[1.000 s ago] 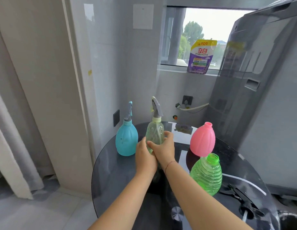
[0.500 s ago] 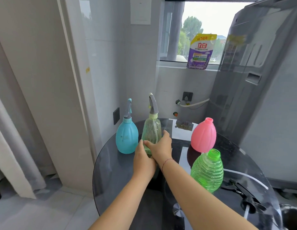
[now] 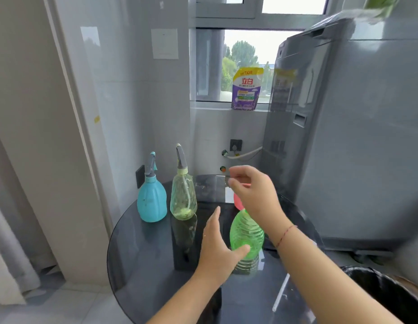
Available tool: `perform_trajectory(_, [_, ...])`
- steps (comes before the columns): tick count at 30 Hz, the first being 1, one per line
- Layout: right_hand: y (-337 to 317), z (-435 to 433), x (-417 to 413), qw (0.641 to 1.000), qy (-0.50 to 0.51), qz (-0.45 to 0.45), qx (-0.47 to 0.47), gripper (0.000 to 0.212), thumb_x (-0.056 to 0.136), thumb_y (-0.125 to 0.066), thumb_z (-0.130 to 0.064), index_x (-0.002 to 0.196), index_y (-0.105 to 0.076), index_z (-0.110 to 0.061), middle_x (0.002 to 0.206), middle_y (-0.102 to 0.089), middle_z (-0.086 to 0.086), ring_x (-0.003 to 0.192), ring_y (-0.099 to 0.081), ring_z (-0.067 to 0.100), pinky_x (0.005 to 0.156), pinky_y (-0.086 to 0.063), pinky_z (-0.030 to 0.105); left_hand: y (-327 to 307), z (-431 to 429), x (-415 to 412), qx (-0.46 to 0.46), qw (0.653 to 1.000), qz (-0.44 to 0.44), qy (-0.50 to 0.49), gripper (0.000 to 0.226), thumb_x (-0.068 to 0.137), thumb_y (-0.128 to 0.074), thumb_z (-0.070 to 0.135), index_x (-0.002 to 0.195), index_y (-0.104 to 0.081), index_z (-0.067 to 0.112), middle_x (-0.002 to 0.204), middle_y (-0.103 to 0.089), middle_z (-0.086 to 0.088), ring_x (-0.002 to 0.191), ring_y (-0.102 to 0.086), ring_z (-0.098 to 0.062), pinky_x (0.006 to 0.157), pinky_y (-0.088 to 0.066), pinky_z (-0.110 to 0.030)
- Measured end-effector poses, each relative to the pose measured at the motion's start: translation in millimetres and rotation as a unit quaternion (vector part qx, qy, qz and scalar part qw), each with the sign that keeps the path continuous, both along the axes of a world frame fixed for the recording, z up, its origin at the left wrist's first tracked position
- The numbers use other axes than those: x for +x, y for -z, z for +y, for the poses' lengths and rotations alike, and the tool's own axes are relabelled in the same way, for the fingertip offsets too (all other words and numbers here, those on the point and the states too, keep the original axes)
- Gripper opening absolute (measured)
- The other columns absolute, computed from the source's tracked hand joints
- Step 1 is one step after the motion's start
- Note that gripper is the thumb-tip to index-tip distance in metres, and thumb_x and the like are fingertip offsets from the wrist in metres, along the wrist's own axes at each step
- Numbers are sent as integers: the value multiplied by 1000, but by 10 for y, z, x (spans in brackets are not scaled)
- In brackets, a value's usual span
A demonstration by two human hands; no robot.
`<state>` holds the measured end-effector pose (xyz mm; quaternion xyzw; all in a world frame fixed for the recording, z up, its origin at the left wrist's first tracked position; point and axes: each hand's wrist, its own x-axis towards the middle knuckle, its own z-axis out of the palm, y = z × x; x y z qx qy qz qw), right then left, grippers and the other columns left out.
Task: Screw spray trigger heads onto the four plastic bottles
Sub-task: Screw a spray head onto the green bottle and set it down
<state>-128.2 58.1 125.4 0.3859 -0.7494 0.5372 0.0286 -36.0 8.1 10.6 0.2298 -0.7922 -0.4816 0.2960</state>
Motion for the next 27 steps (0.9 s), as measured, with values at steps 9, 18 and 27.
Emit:
perform_trajectory(9, [694,646,-1081,951,98,-20,292,36,82,-71,-21,115,-67,-8,112,-70,9,101,-64,25,89,-47,29,191,139,-275,49,997,-60,24,129,63,-87,36,153,4,29,161,-11,5,148,-14,-16,120,-21,-39])
perform_trajectory(18, [1028,253,-1014,883,37,82,462,30,86,-54,-31,109,-66,-17,113,-67,5,104,-62,28,92,-48,36,333,52,-511,62,998,-18,-5,105,59,-86,32,146,-28,29,137,-48,10,127,-47,-12,109,-39,-38])
perform_trajectory(27, [1000,205,-910,938,87,45,333,30,87,-61,-24,113,-69,-12,113,-70,9,102,-63,27,84,-49,32,333,-82,-306,-5,999,-28,-35,76,52,-85,39,119,-48,38,110,-39,18,112,-45,-9,94,-36,-23])
